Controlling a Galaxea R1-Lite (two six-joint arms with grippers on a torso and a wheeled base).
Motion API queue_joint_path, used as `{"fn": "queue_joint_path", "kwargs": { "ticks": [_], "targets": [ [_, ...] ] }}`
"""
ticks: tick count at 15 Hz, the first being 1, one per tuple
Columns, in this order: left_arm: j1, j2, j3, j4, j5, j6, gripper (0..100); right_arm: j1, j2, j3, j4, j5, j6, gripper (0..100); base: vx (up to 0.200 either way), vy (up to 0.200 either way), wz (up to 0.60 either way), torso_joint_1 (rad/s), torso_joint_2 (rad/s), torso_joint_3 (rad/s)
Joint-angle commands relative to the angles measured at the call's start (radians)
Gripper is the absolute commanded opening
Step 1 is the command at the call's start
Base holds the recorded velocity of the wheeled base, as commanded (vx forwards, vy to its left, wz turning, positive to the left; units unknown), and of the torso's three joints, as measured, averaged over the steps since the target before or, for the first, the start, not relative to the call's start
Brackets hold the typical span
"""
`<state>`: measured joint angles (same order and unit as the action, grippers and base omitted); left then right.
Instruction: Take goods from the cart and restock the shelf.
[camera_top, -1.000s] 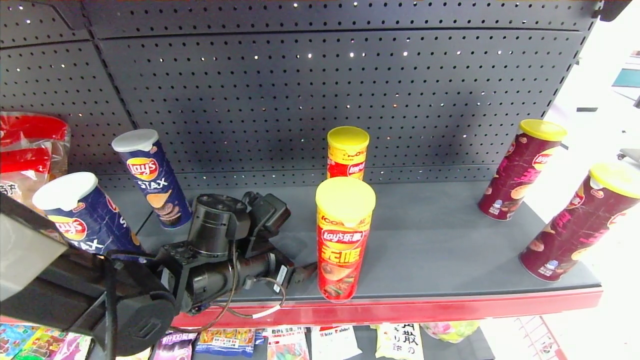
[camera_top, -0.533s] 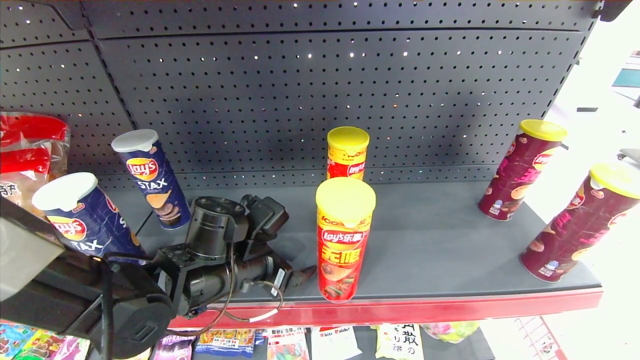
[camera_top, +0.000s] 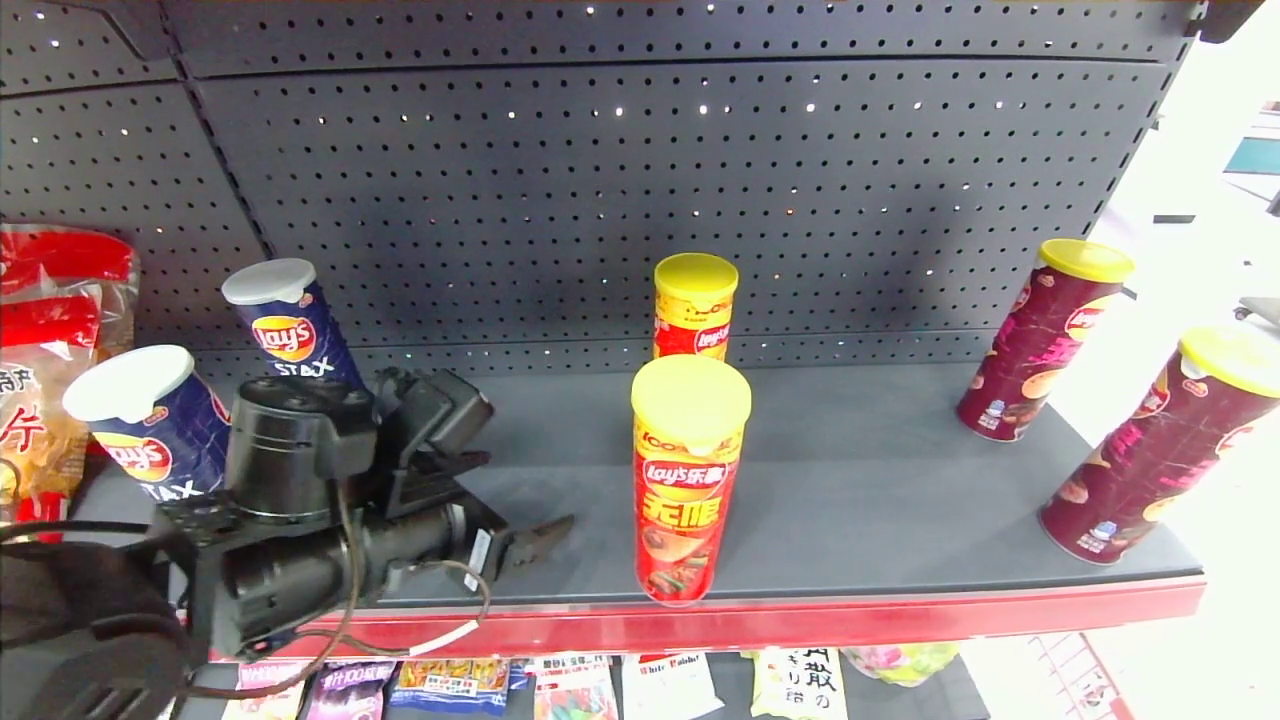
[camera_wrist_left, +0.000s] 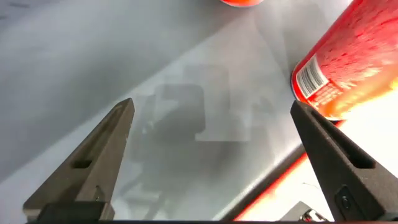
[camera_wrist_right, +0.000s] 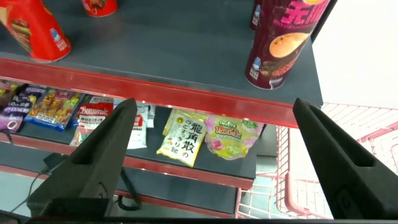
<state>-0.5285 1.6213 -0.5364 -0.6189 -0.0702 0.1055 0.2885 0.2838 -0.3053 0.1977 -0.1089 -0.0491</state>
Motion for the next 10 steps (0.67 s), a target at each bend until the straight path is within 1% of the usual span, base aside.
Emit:
{"fn": "queue_joint_path", "kwargs": {
  "ticks": [1,2,3,4,5,6,7,8,9,10],
  "targets": [
    [0.082,-0.416,-0.002,0.298,0.000,-0.003,100,0.000,-0.023,0.012,0.000,-0.005,0.000,100,0.000,0.000,0.00,0.000,0.00,0.000],
    [0.088,-0.465,0.001,0.346,0.001,-0.003,100,-0.002,-0.029,0.015,0.000,-0.006,-0.001,100,0.000,0.000,0.00,0.000,0.00,0.000],
    [0.116,-0.684,0.007,0.553,0.018,-0.006,100,-0.005,-0.046,0.022,0.005,-0.008,-0.012,100,0.000,0.000,0.00,0.000,0.00,0.000],
    [0.147,-0.817,0.001,0.697,0.041,-0.006,100,-0.015,-0.051,0.022,0.025,-0.023,-0.015,100,0.000,0.000,0.00,0.000,0.00,0.000],
    [0.163,-0.888,-0.008,0.775,0.053,-0.007,100,-0.029,-0.052,0.018,0.040,-0.043,-0.015,100,0.000,0.000,0.00,0.000,0.00,0.000],
    [0.209,-1.049,-0.033,0.958,0.073,-0.013,100,-0.066,-0.045,0.002,0.077,-0.072,-0.015,100,0.000,0.000,0.00,0.000,0.00,0.000],
    [0.252,-1.178,-0.043,1.102,0.081,-0.043,100,-0.091,-0.040,-0.015,0.094,-0.075,-0.015,100,0.000,0.000,0.00,0.000,0.00,0.000],
    [0.291,-1.288,-0.040,1.219,0.084,-0.075,100,-0.115,-0.045,-0.020,0.115,-0.078,-0.015,100,0.000,0.000,0.00,0.000,0.00,0.000],
    [0.309,-1.336,-0.034,1.265,0.090,-0.089,100,-0.131,-0.052,-0.020,0.126,-0.078,-0.015,100,0.000,0.000,0.00,0.000,0.00,0.000],
    [0.357,-1.433,-0.007,1.352,0.119,-0.109,100,-0.180,-0.081,-0.015,0.141,-0.080,-0.017,100,0.000,0.000,0.00,0.000,0.00,0.000]
  ]
}}
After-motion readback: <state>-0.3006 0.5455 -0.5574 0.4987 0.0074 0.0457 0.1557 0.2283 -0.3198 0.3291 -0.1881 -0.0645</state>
